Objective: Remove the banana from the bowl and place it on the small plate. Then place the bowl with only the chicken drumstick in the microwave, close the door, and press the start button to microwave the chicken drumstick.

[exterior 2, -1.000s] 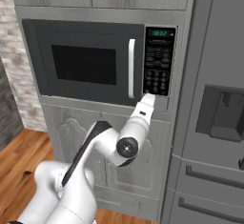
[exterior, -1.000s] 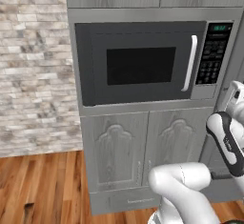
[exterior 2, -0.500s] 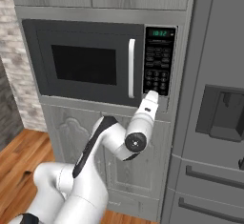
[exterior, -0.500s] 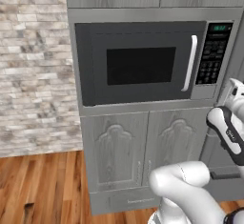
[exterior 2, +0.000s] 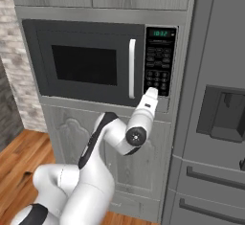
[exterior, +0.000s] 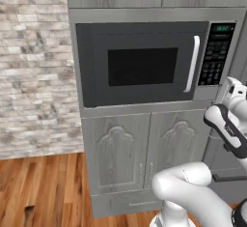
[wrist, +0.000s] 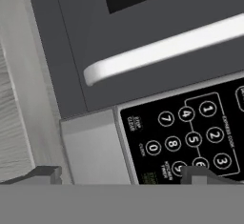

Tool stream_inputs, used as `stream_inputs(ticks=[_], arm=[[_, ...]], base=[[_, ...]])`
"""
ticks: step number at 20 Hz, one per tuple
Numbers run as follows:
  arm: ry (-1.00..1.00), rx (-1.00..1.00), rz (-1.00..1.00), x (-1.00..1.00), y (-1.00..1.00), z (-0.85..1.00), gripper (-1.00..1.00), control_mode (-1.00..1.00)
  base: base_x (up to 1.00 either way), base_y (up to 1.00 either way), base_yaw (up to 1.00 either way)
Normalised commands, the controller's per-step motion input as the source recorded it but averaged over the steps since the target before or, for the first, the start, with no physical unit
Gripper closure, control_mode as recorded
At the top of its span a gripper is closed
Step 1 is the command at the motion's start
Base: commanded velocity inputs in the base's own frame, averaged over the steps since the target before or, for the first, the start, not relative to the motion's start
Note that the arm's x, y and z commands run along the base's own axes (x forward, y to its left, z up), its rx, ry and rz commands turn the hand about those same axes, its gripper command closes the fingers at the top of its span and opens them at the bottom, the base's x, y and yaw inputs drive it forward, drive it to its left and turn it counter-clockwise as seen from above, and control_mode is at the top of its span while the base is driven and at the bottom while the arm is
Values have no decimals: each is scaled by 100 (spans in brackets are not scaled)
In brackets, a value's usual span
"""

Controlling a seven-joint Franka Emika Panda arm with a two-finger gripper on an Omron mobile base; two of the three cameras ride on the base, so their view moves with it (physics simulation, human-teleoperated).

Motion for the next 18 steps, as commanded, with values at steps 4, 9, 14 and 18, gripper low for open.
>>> stream_inputs(ticks=[4, 9, 14, 18], arm=[[0, 0, 0, 2, -33, 0, -100, -100], [0, 0, 0, 15, -9, 0, -100, -100], [0, 0, 0, 23, 0, -3, -100, -100], [0, 0, 0, 17, -3, -13, -100, -100]], base=[[0, 0, 0], [0, 0, 0], [0, 0, 0], [0, 0, 0]])
